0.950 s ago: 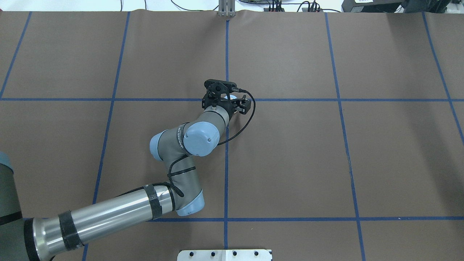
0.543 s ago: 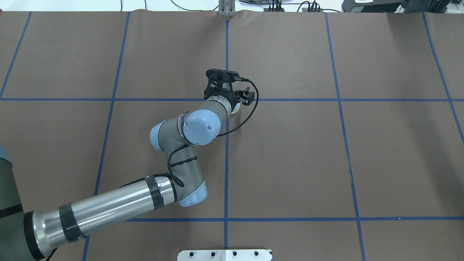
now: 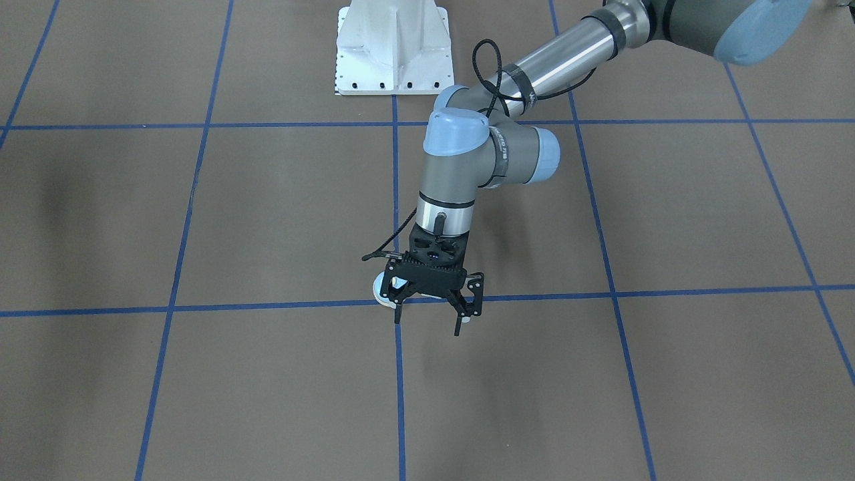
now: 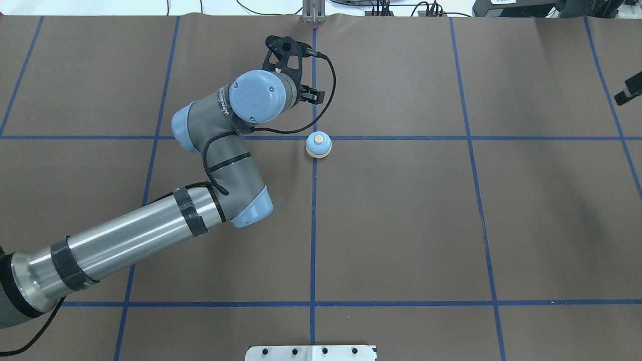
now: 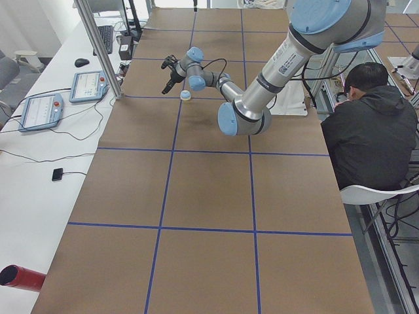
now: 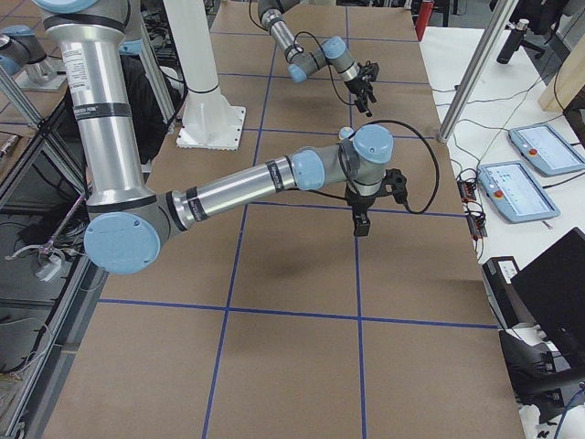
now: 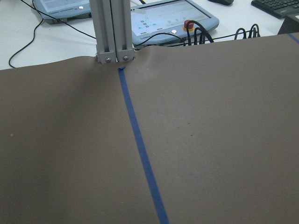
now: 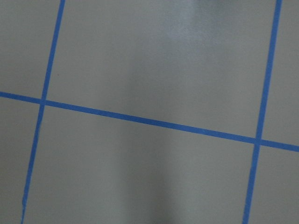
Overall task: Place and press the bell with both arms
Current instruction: 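Withdraw the left arm while the right arm reaches toward the bell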
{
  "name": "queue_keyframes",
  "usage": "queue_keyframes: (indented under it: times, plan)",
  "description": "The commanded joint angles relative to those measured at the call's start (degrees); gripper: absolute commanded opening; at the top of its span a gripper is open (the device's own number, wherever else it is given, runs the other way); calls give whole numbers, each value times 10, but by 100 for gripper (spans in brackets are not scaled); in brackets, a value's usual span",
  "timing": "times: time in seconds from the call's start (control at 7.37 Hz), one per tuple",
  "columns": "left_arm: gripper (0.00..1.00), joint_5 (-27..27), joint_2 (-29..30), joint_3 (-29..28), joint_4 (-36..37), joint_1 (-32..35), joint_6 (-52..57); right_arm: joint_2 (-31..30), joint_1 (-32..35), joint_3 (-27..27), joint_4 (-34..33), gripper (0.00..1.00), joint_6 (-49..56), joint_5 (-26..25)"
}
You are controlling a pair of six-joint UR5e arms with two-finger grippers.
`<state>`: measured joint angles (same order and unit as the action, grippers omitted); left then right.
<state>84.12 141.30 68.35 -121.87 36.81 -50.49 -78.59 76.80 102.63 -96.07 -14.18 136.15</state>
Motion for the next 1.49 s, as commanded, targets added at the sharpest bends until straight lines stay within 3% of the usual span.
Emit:
queue_keyframes:
  times: [0.0,0.14,0.27,0.41,0.54,0.68,0.95,1.22,1.36]
  plan:
    - [100,71,-25,6,48,54,38,102,-110,-2,0,95,-183,-57]
    - [100,78,-50,18,50,74,90,156,-156,-7,-1,78,-286,-75]
    - [100,127,-77,31,51,107,123,195,-202,-15,-1,50,-378,-103]
    - [100,199,-101,41,50,149,147,231,-235,-35,0,14,-422,-127]
    - [100,237,-136,64,50,174,167,257,-248,-55,0,0,-425,-132]
    - [100,257,-178,95,50,192,197,276,-262,-66,0,0,-425,-132]
    - [100,303,-240,129,51,235,248,355,-283,-143,4,0,-425,-135]
    - [100,351,-248,144,126,290,319,376,-308,-230,134,0,-439,-156]
    - [100,349,-276,168,164,301,380,408,-327,-275,155,0,-451,-188]
